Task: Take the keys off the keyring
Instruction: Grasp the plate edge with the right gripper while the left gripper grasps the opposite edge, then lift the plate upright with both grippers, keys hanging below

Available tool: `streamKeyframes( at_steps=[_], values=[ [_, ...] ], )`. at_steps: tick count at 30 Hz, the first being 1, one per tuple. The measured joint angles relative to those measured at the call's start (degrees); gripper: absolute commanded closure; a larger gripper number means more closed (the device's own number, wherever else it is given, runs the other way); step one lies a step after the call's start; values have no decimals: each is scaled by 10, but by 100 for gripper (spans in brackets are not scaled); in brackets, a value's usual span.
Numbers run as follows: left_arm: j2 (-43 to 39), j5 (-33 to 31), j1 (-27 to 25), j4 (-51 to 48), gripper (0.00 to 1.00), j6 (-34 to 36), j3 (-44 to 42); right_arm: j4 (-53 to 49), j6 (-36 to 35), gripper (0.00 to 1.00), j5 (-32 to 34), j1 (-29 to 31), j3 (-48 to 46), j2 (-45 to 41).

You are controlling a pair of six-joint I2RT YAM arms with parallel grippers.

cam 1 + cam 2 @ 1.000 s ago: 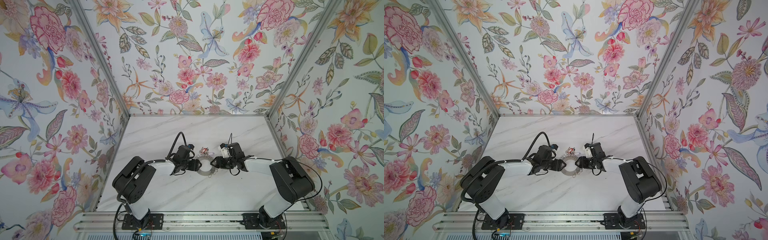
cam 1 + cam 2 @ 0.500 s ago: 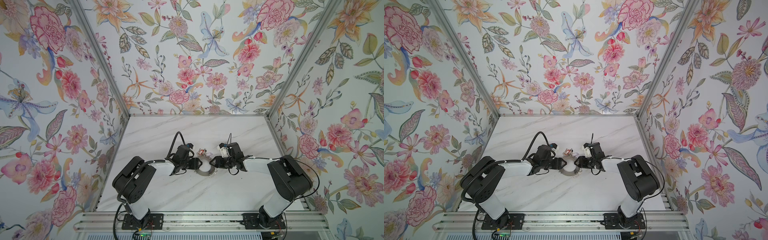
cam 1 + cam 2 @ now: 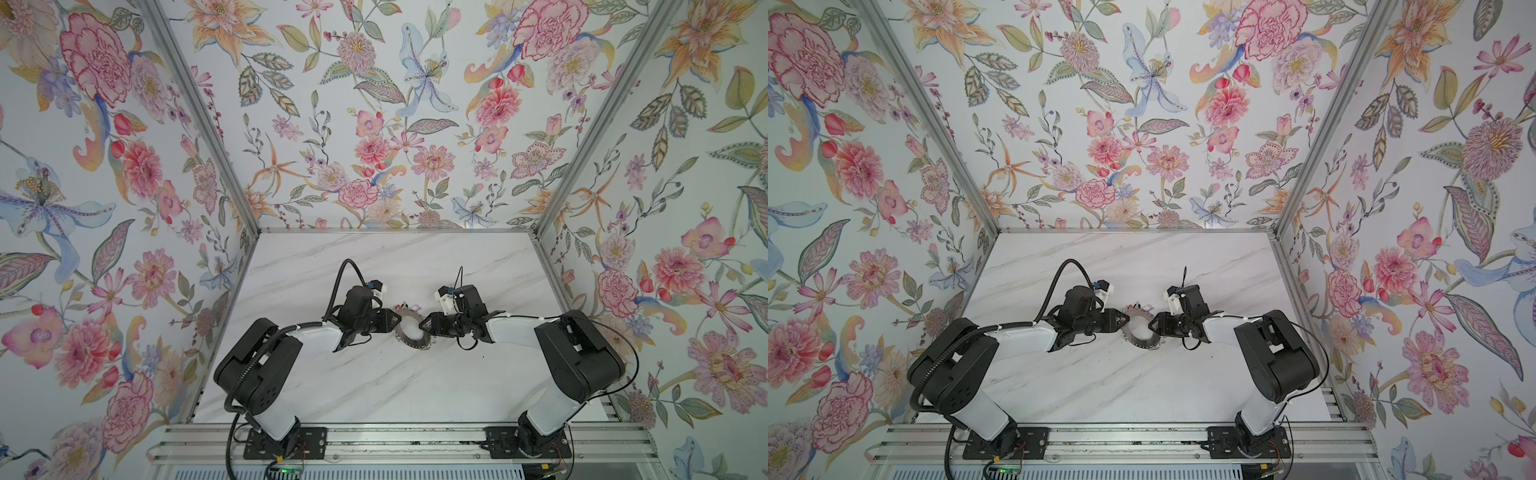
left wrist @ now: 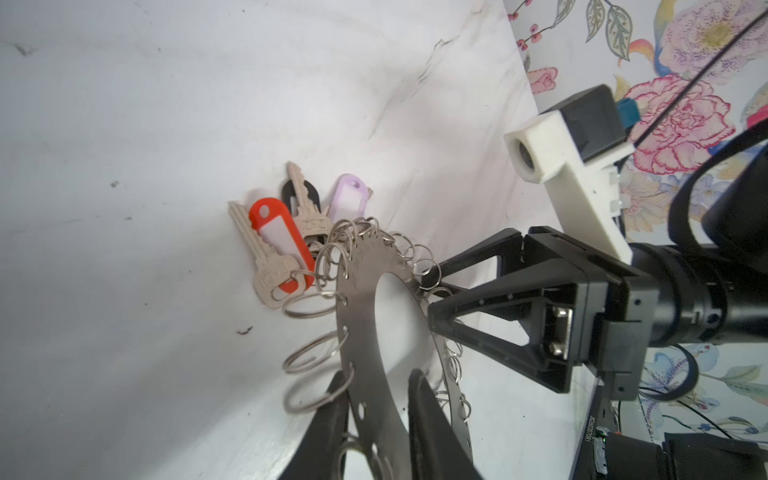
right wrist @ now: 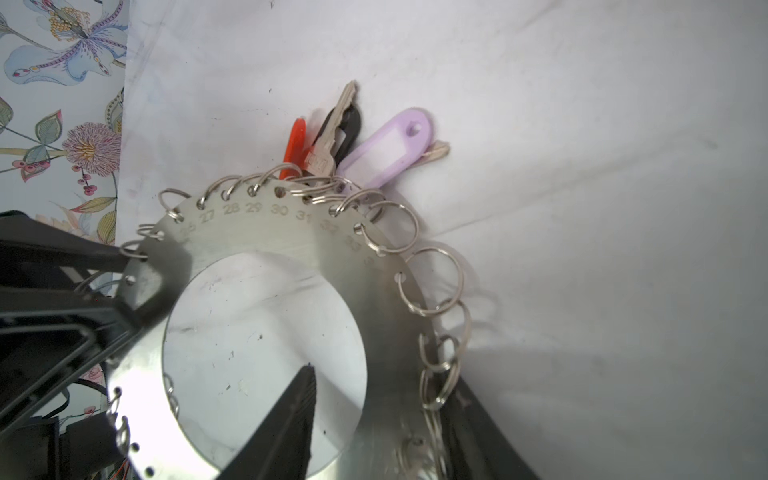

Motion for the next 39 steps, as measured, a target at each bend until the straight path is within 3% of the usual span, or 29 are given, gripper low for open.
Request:
streamKeyframes(
  at_steps=[4,8,11,30,39],
  values=[
    [0,5,3,4,83,-6,-1,0,2,50,-2,1,1,-1],
    [1,6,4,3,97,-7,-4,0,2,50,-4,1,1,-2],
    [1,7,4,3,100,-7,-4,-7,2,46,-4,1,1,-8],
    [-31,4,27,35,100,-66,-4,-99,-10,23,19,-46,1,-176],
    [-92,-78,42,125,100,-173,-4,-75,96,17,24,-45,-30,-300]
  ],
)
